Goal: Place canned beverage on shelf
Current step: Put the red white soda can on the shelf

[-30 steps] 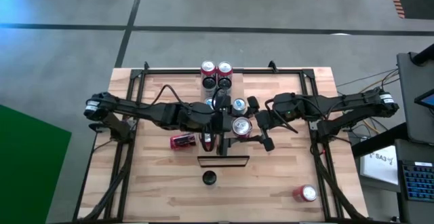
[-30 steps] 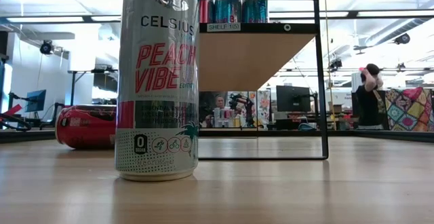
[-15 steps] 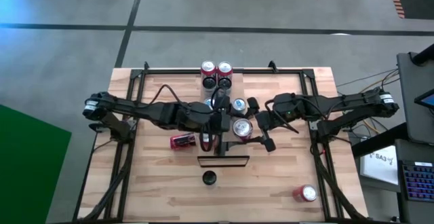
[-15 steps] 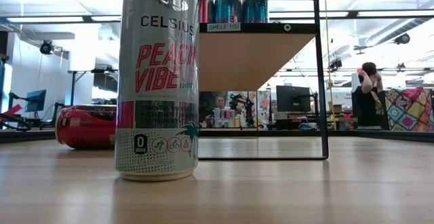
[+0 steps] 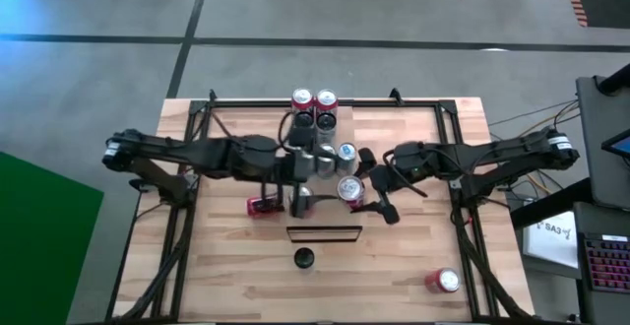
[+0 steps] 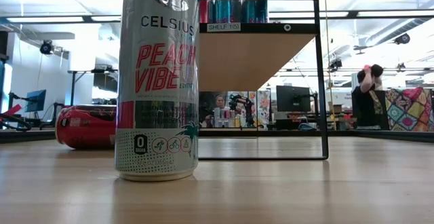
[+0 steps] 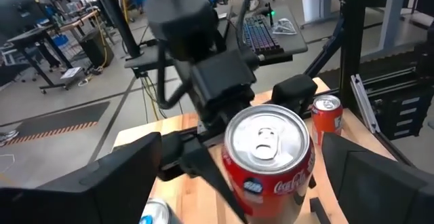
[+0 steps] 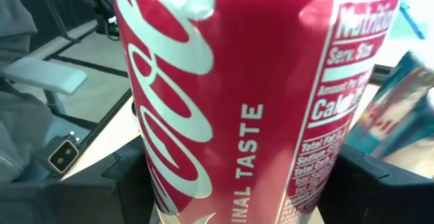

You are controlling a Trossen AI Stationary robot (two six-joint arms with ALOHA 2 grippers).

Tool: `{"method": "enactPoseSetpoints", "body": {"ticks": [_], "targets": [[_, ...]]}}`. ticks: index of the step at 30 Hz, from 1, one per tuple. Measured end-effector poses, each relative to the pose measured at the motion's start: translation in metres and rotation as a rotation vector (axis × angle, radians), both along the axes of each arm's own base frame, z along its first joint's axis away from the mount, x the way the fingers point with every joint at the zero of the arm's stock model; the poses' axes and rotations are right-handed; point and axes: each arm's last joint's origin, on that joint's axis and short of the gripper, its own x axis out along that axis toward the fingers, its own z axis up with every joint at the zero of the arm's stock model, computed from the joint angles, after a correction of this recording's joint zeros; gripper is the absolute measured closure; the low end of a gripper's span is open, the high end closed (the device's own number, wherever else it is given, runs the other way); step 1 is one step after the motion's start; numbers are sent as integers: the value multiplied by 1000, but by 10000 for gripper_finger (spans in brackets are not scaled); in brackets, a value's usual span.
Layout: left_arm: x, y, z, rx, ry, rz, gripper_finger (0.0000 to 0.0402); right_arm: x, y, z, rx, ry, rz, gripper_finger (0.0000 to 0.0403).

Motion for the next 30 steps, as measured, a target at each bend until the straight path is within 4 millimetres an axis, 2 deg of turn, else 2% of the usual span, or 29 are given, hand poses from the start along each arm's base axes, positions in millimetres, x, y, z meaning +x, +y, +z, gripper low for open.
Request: {"method": "enactPoseSetpoints", "body": {"ticks": [7,15,21,27,30], "targets": [[-27,5,-7,-35,-87,2,31,-1,5,-14,80,15,-20,116],[-67,12,-27,-78,-239,0,31,-3,15,-20,94,41,-39,116],[-92,16,-33,-121,-364,-1,31,-3,15,-29,70,37,-80,116],[-97,16,-39,-127,-352,-6,31,-5,15,-47,87,-64,-70,116],[-97,16,-39,-112,-352,-8,31,-6,13,-54,80,-101,-122,116]]}}
